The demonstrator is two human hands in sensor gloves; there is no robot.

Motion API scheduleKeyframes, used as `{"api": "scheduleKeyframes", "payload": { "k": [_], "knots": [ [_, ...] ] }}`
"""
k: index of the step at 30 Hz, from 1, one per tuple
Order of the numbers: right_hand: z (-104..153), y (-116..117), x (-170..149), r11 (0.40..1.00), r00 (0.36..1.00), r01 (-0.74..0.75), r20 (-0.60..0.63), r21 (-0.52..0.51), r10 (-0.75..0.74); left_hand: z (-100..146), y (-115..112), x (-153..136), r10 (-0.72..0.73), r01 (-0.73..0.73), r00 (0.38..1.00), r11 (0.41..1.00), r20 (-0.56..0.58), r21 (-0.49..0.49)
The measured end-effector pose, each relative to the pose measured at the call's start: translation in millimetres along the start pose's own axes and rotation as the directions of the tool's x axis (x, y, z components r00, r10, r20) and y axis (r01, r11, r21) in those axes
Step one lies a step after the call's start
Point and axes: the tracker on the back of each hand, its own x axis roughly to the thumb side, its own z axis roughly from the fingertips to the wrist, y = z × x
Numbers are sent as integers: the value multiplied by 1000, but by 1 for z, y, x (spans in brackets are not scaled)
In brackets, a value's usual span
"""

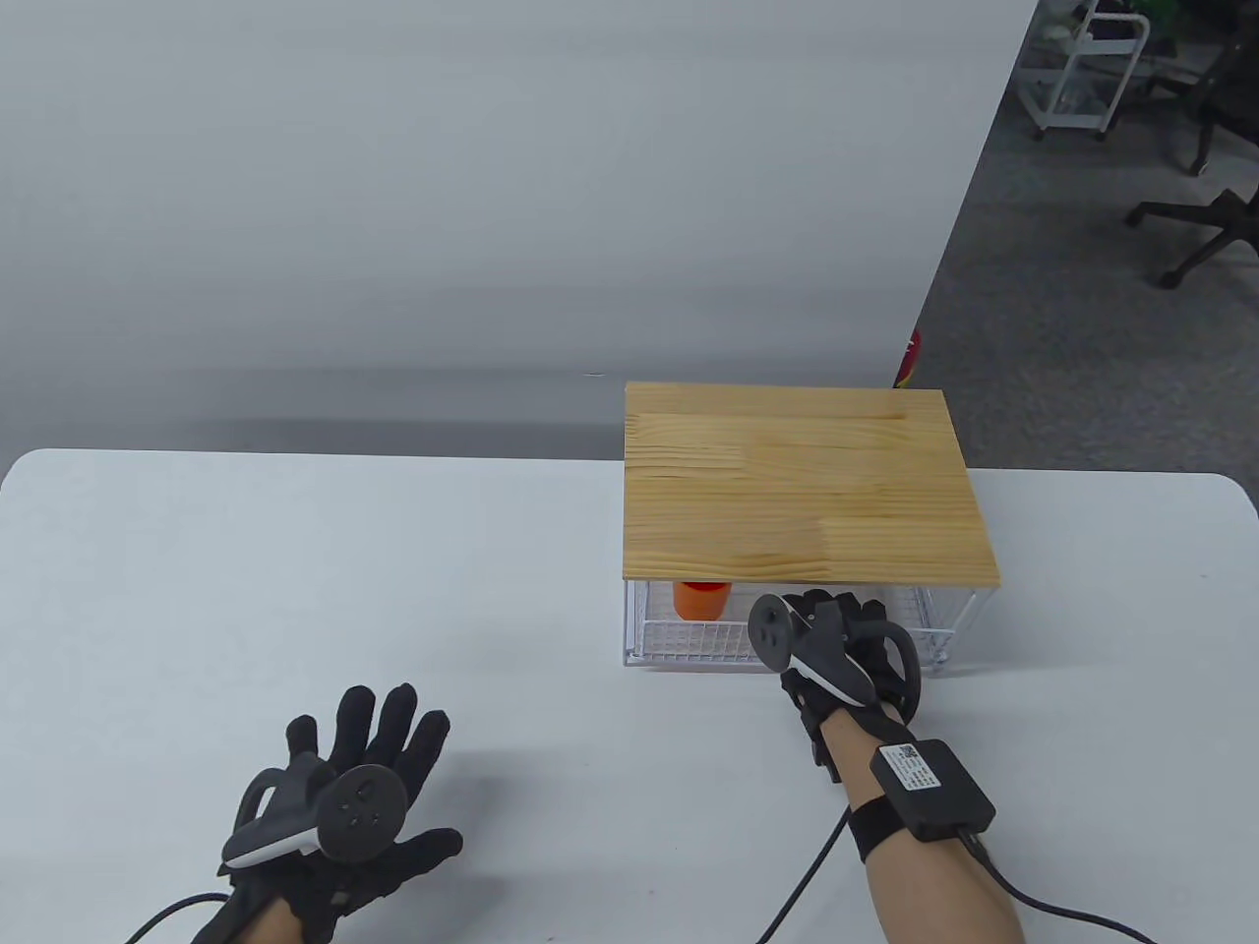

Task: Take the cup out of the mesh sliding drawer

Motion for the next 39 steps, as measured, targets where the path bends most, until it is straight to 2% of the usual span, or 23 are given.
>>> {"api": "scheduleKeyframes", "payload": {
  "k": [39],
  "knots": [
    [29, -4, 4, 998, 995, -45, 90, 32, 42, -1, -1, 0, -4, 4, 1000, 1000, -7, 4]
  ]
}}
